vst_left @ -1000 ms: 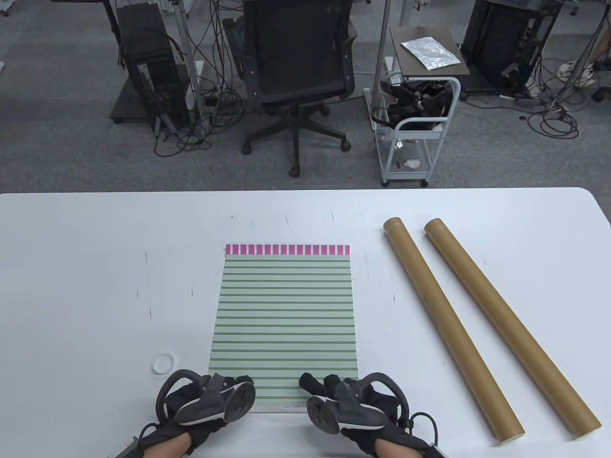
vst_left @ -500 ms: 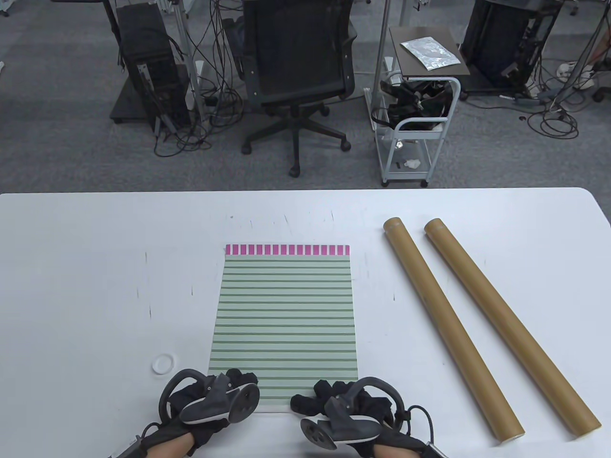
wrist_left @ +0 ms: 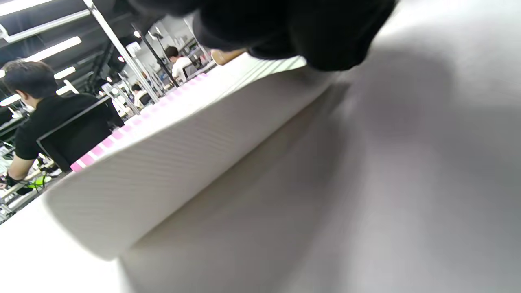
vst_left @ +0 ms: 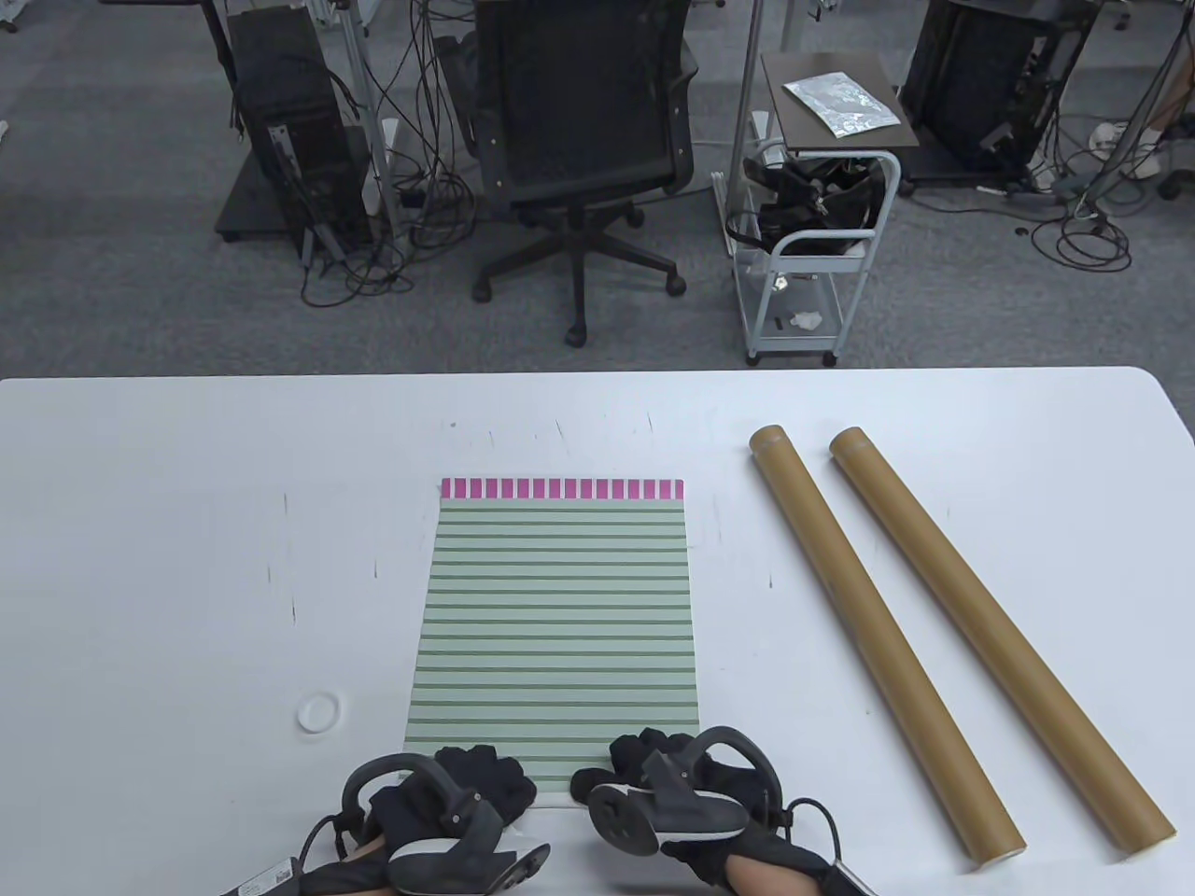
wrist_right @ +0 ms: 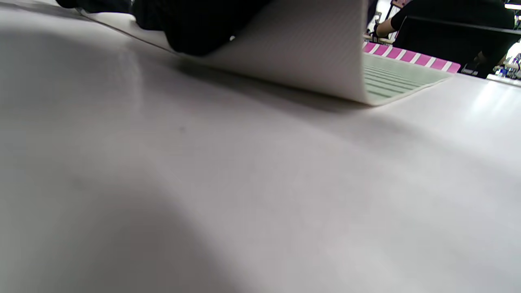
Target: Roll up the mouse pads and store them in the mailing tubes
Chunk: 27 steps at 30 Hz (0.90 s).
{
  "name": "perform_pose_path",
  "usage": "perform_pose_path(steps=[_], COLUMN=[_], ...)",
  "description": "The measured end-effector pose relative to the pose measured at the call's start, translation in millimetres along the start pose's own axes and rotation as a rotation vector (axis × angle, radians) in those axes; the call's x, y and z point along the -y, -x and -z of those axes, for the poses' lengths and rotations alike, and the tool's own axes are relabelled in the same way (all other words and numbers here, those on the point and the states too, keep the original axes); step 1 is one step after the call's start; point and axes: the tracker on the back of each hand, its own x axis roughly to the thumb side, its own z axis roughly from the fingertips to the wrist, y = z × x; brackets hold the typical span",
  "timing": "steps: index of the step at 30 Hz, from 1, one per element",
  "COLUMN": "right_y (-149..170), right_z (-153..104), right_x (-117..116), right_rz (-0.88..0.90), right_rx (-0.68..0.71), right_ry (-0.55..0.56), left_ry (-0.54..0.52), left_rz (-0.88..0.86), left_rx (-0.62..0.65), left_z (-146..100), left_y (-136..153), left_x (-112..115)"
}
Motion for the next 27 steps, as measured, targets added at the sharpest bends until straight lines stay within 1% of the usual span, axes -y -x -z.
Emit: perform_pose_path(steps=[3,7,8,9,10,12,14,18,21,24,27], right_y=[-2,-1,-1,-2,-3,-5,-7,-3,2,1,3], right_z=[-1,-2,-2,-3,-3,-3,-2,-2,-3,-1,1], right_x=[1,1,1,4,5,7,8,8,10,9,5], right_rz=[-0.035,-0.023,-0.027,-0.05,-0.073,-0.119,-0.129,-0.082,0.023,0.013,0.02], right_rx=[-0.001,-0.007,-0.01,-0.018,-0.015,-0.01,-0.008,-0.009,0.012,0.017,-0.008], right_ry=[0.012,0.014,0.025,0.059,0.076,0.092,0.083,0.056,0.025,-0.002,0.014], left_ry=[0.066,0.093,0.094,0.108,0.097,0.102,0.092,0.102,0.103,0.09,0.101], left_rz=[-0.113,-0.291,-0.321,-0.367,-0.388,-0.377,-0.379,-0.377,-0.397,-0.379,-0.438], left_rx=[0.016,0.002,-0.001,0.003,-0.006,-0.008,-0.012,-0.019,-0.019,-0.034,-0.071], left_z=[2,4,4,5,5,5,6,8,8,9,14], left_y=[3,17,20,22,23,25,26,26,25,25,29], left_x=[2,10,12,15,16,18,20,23,25,26,28])
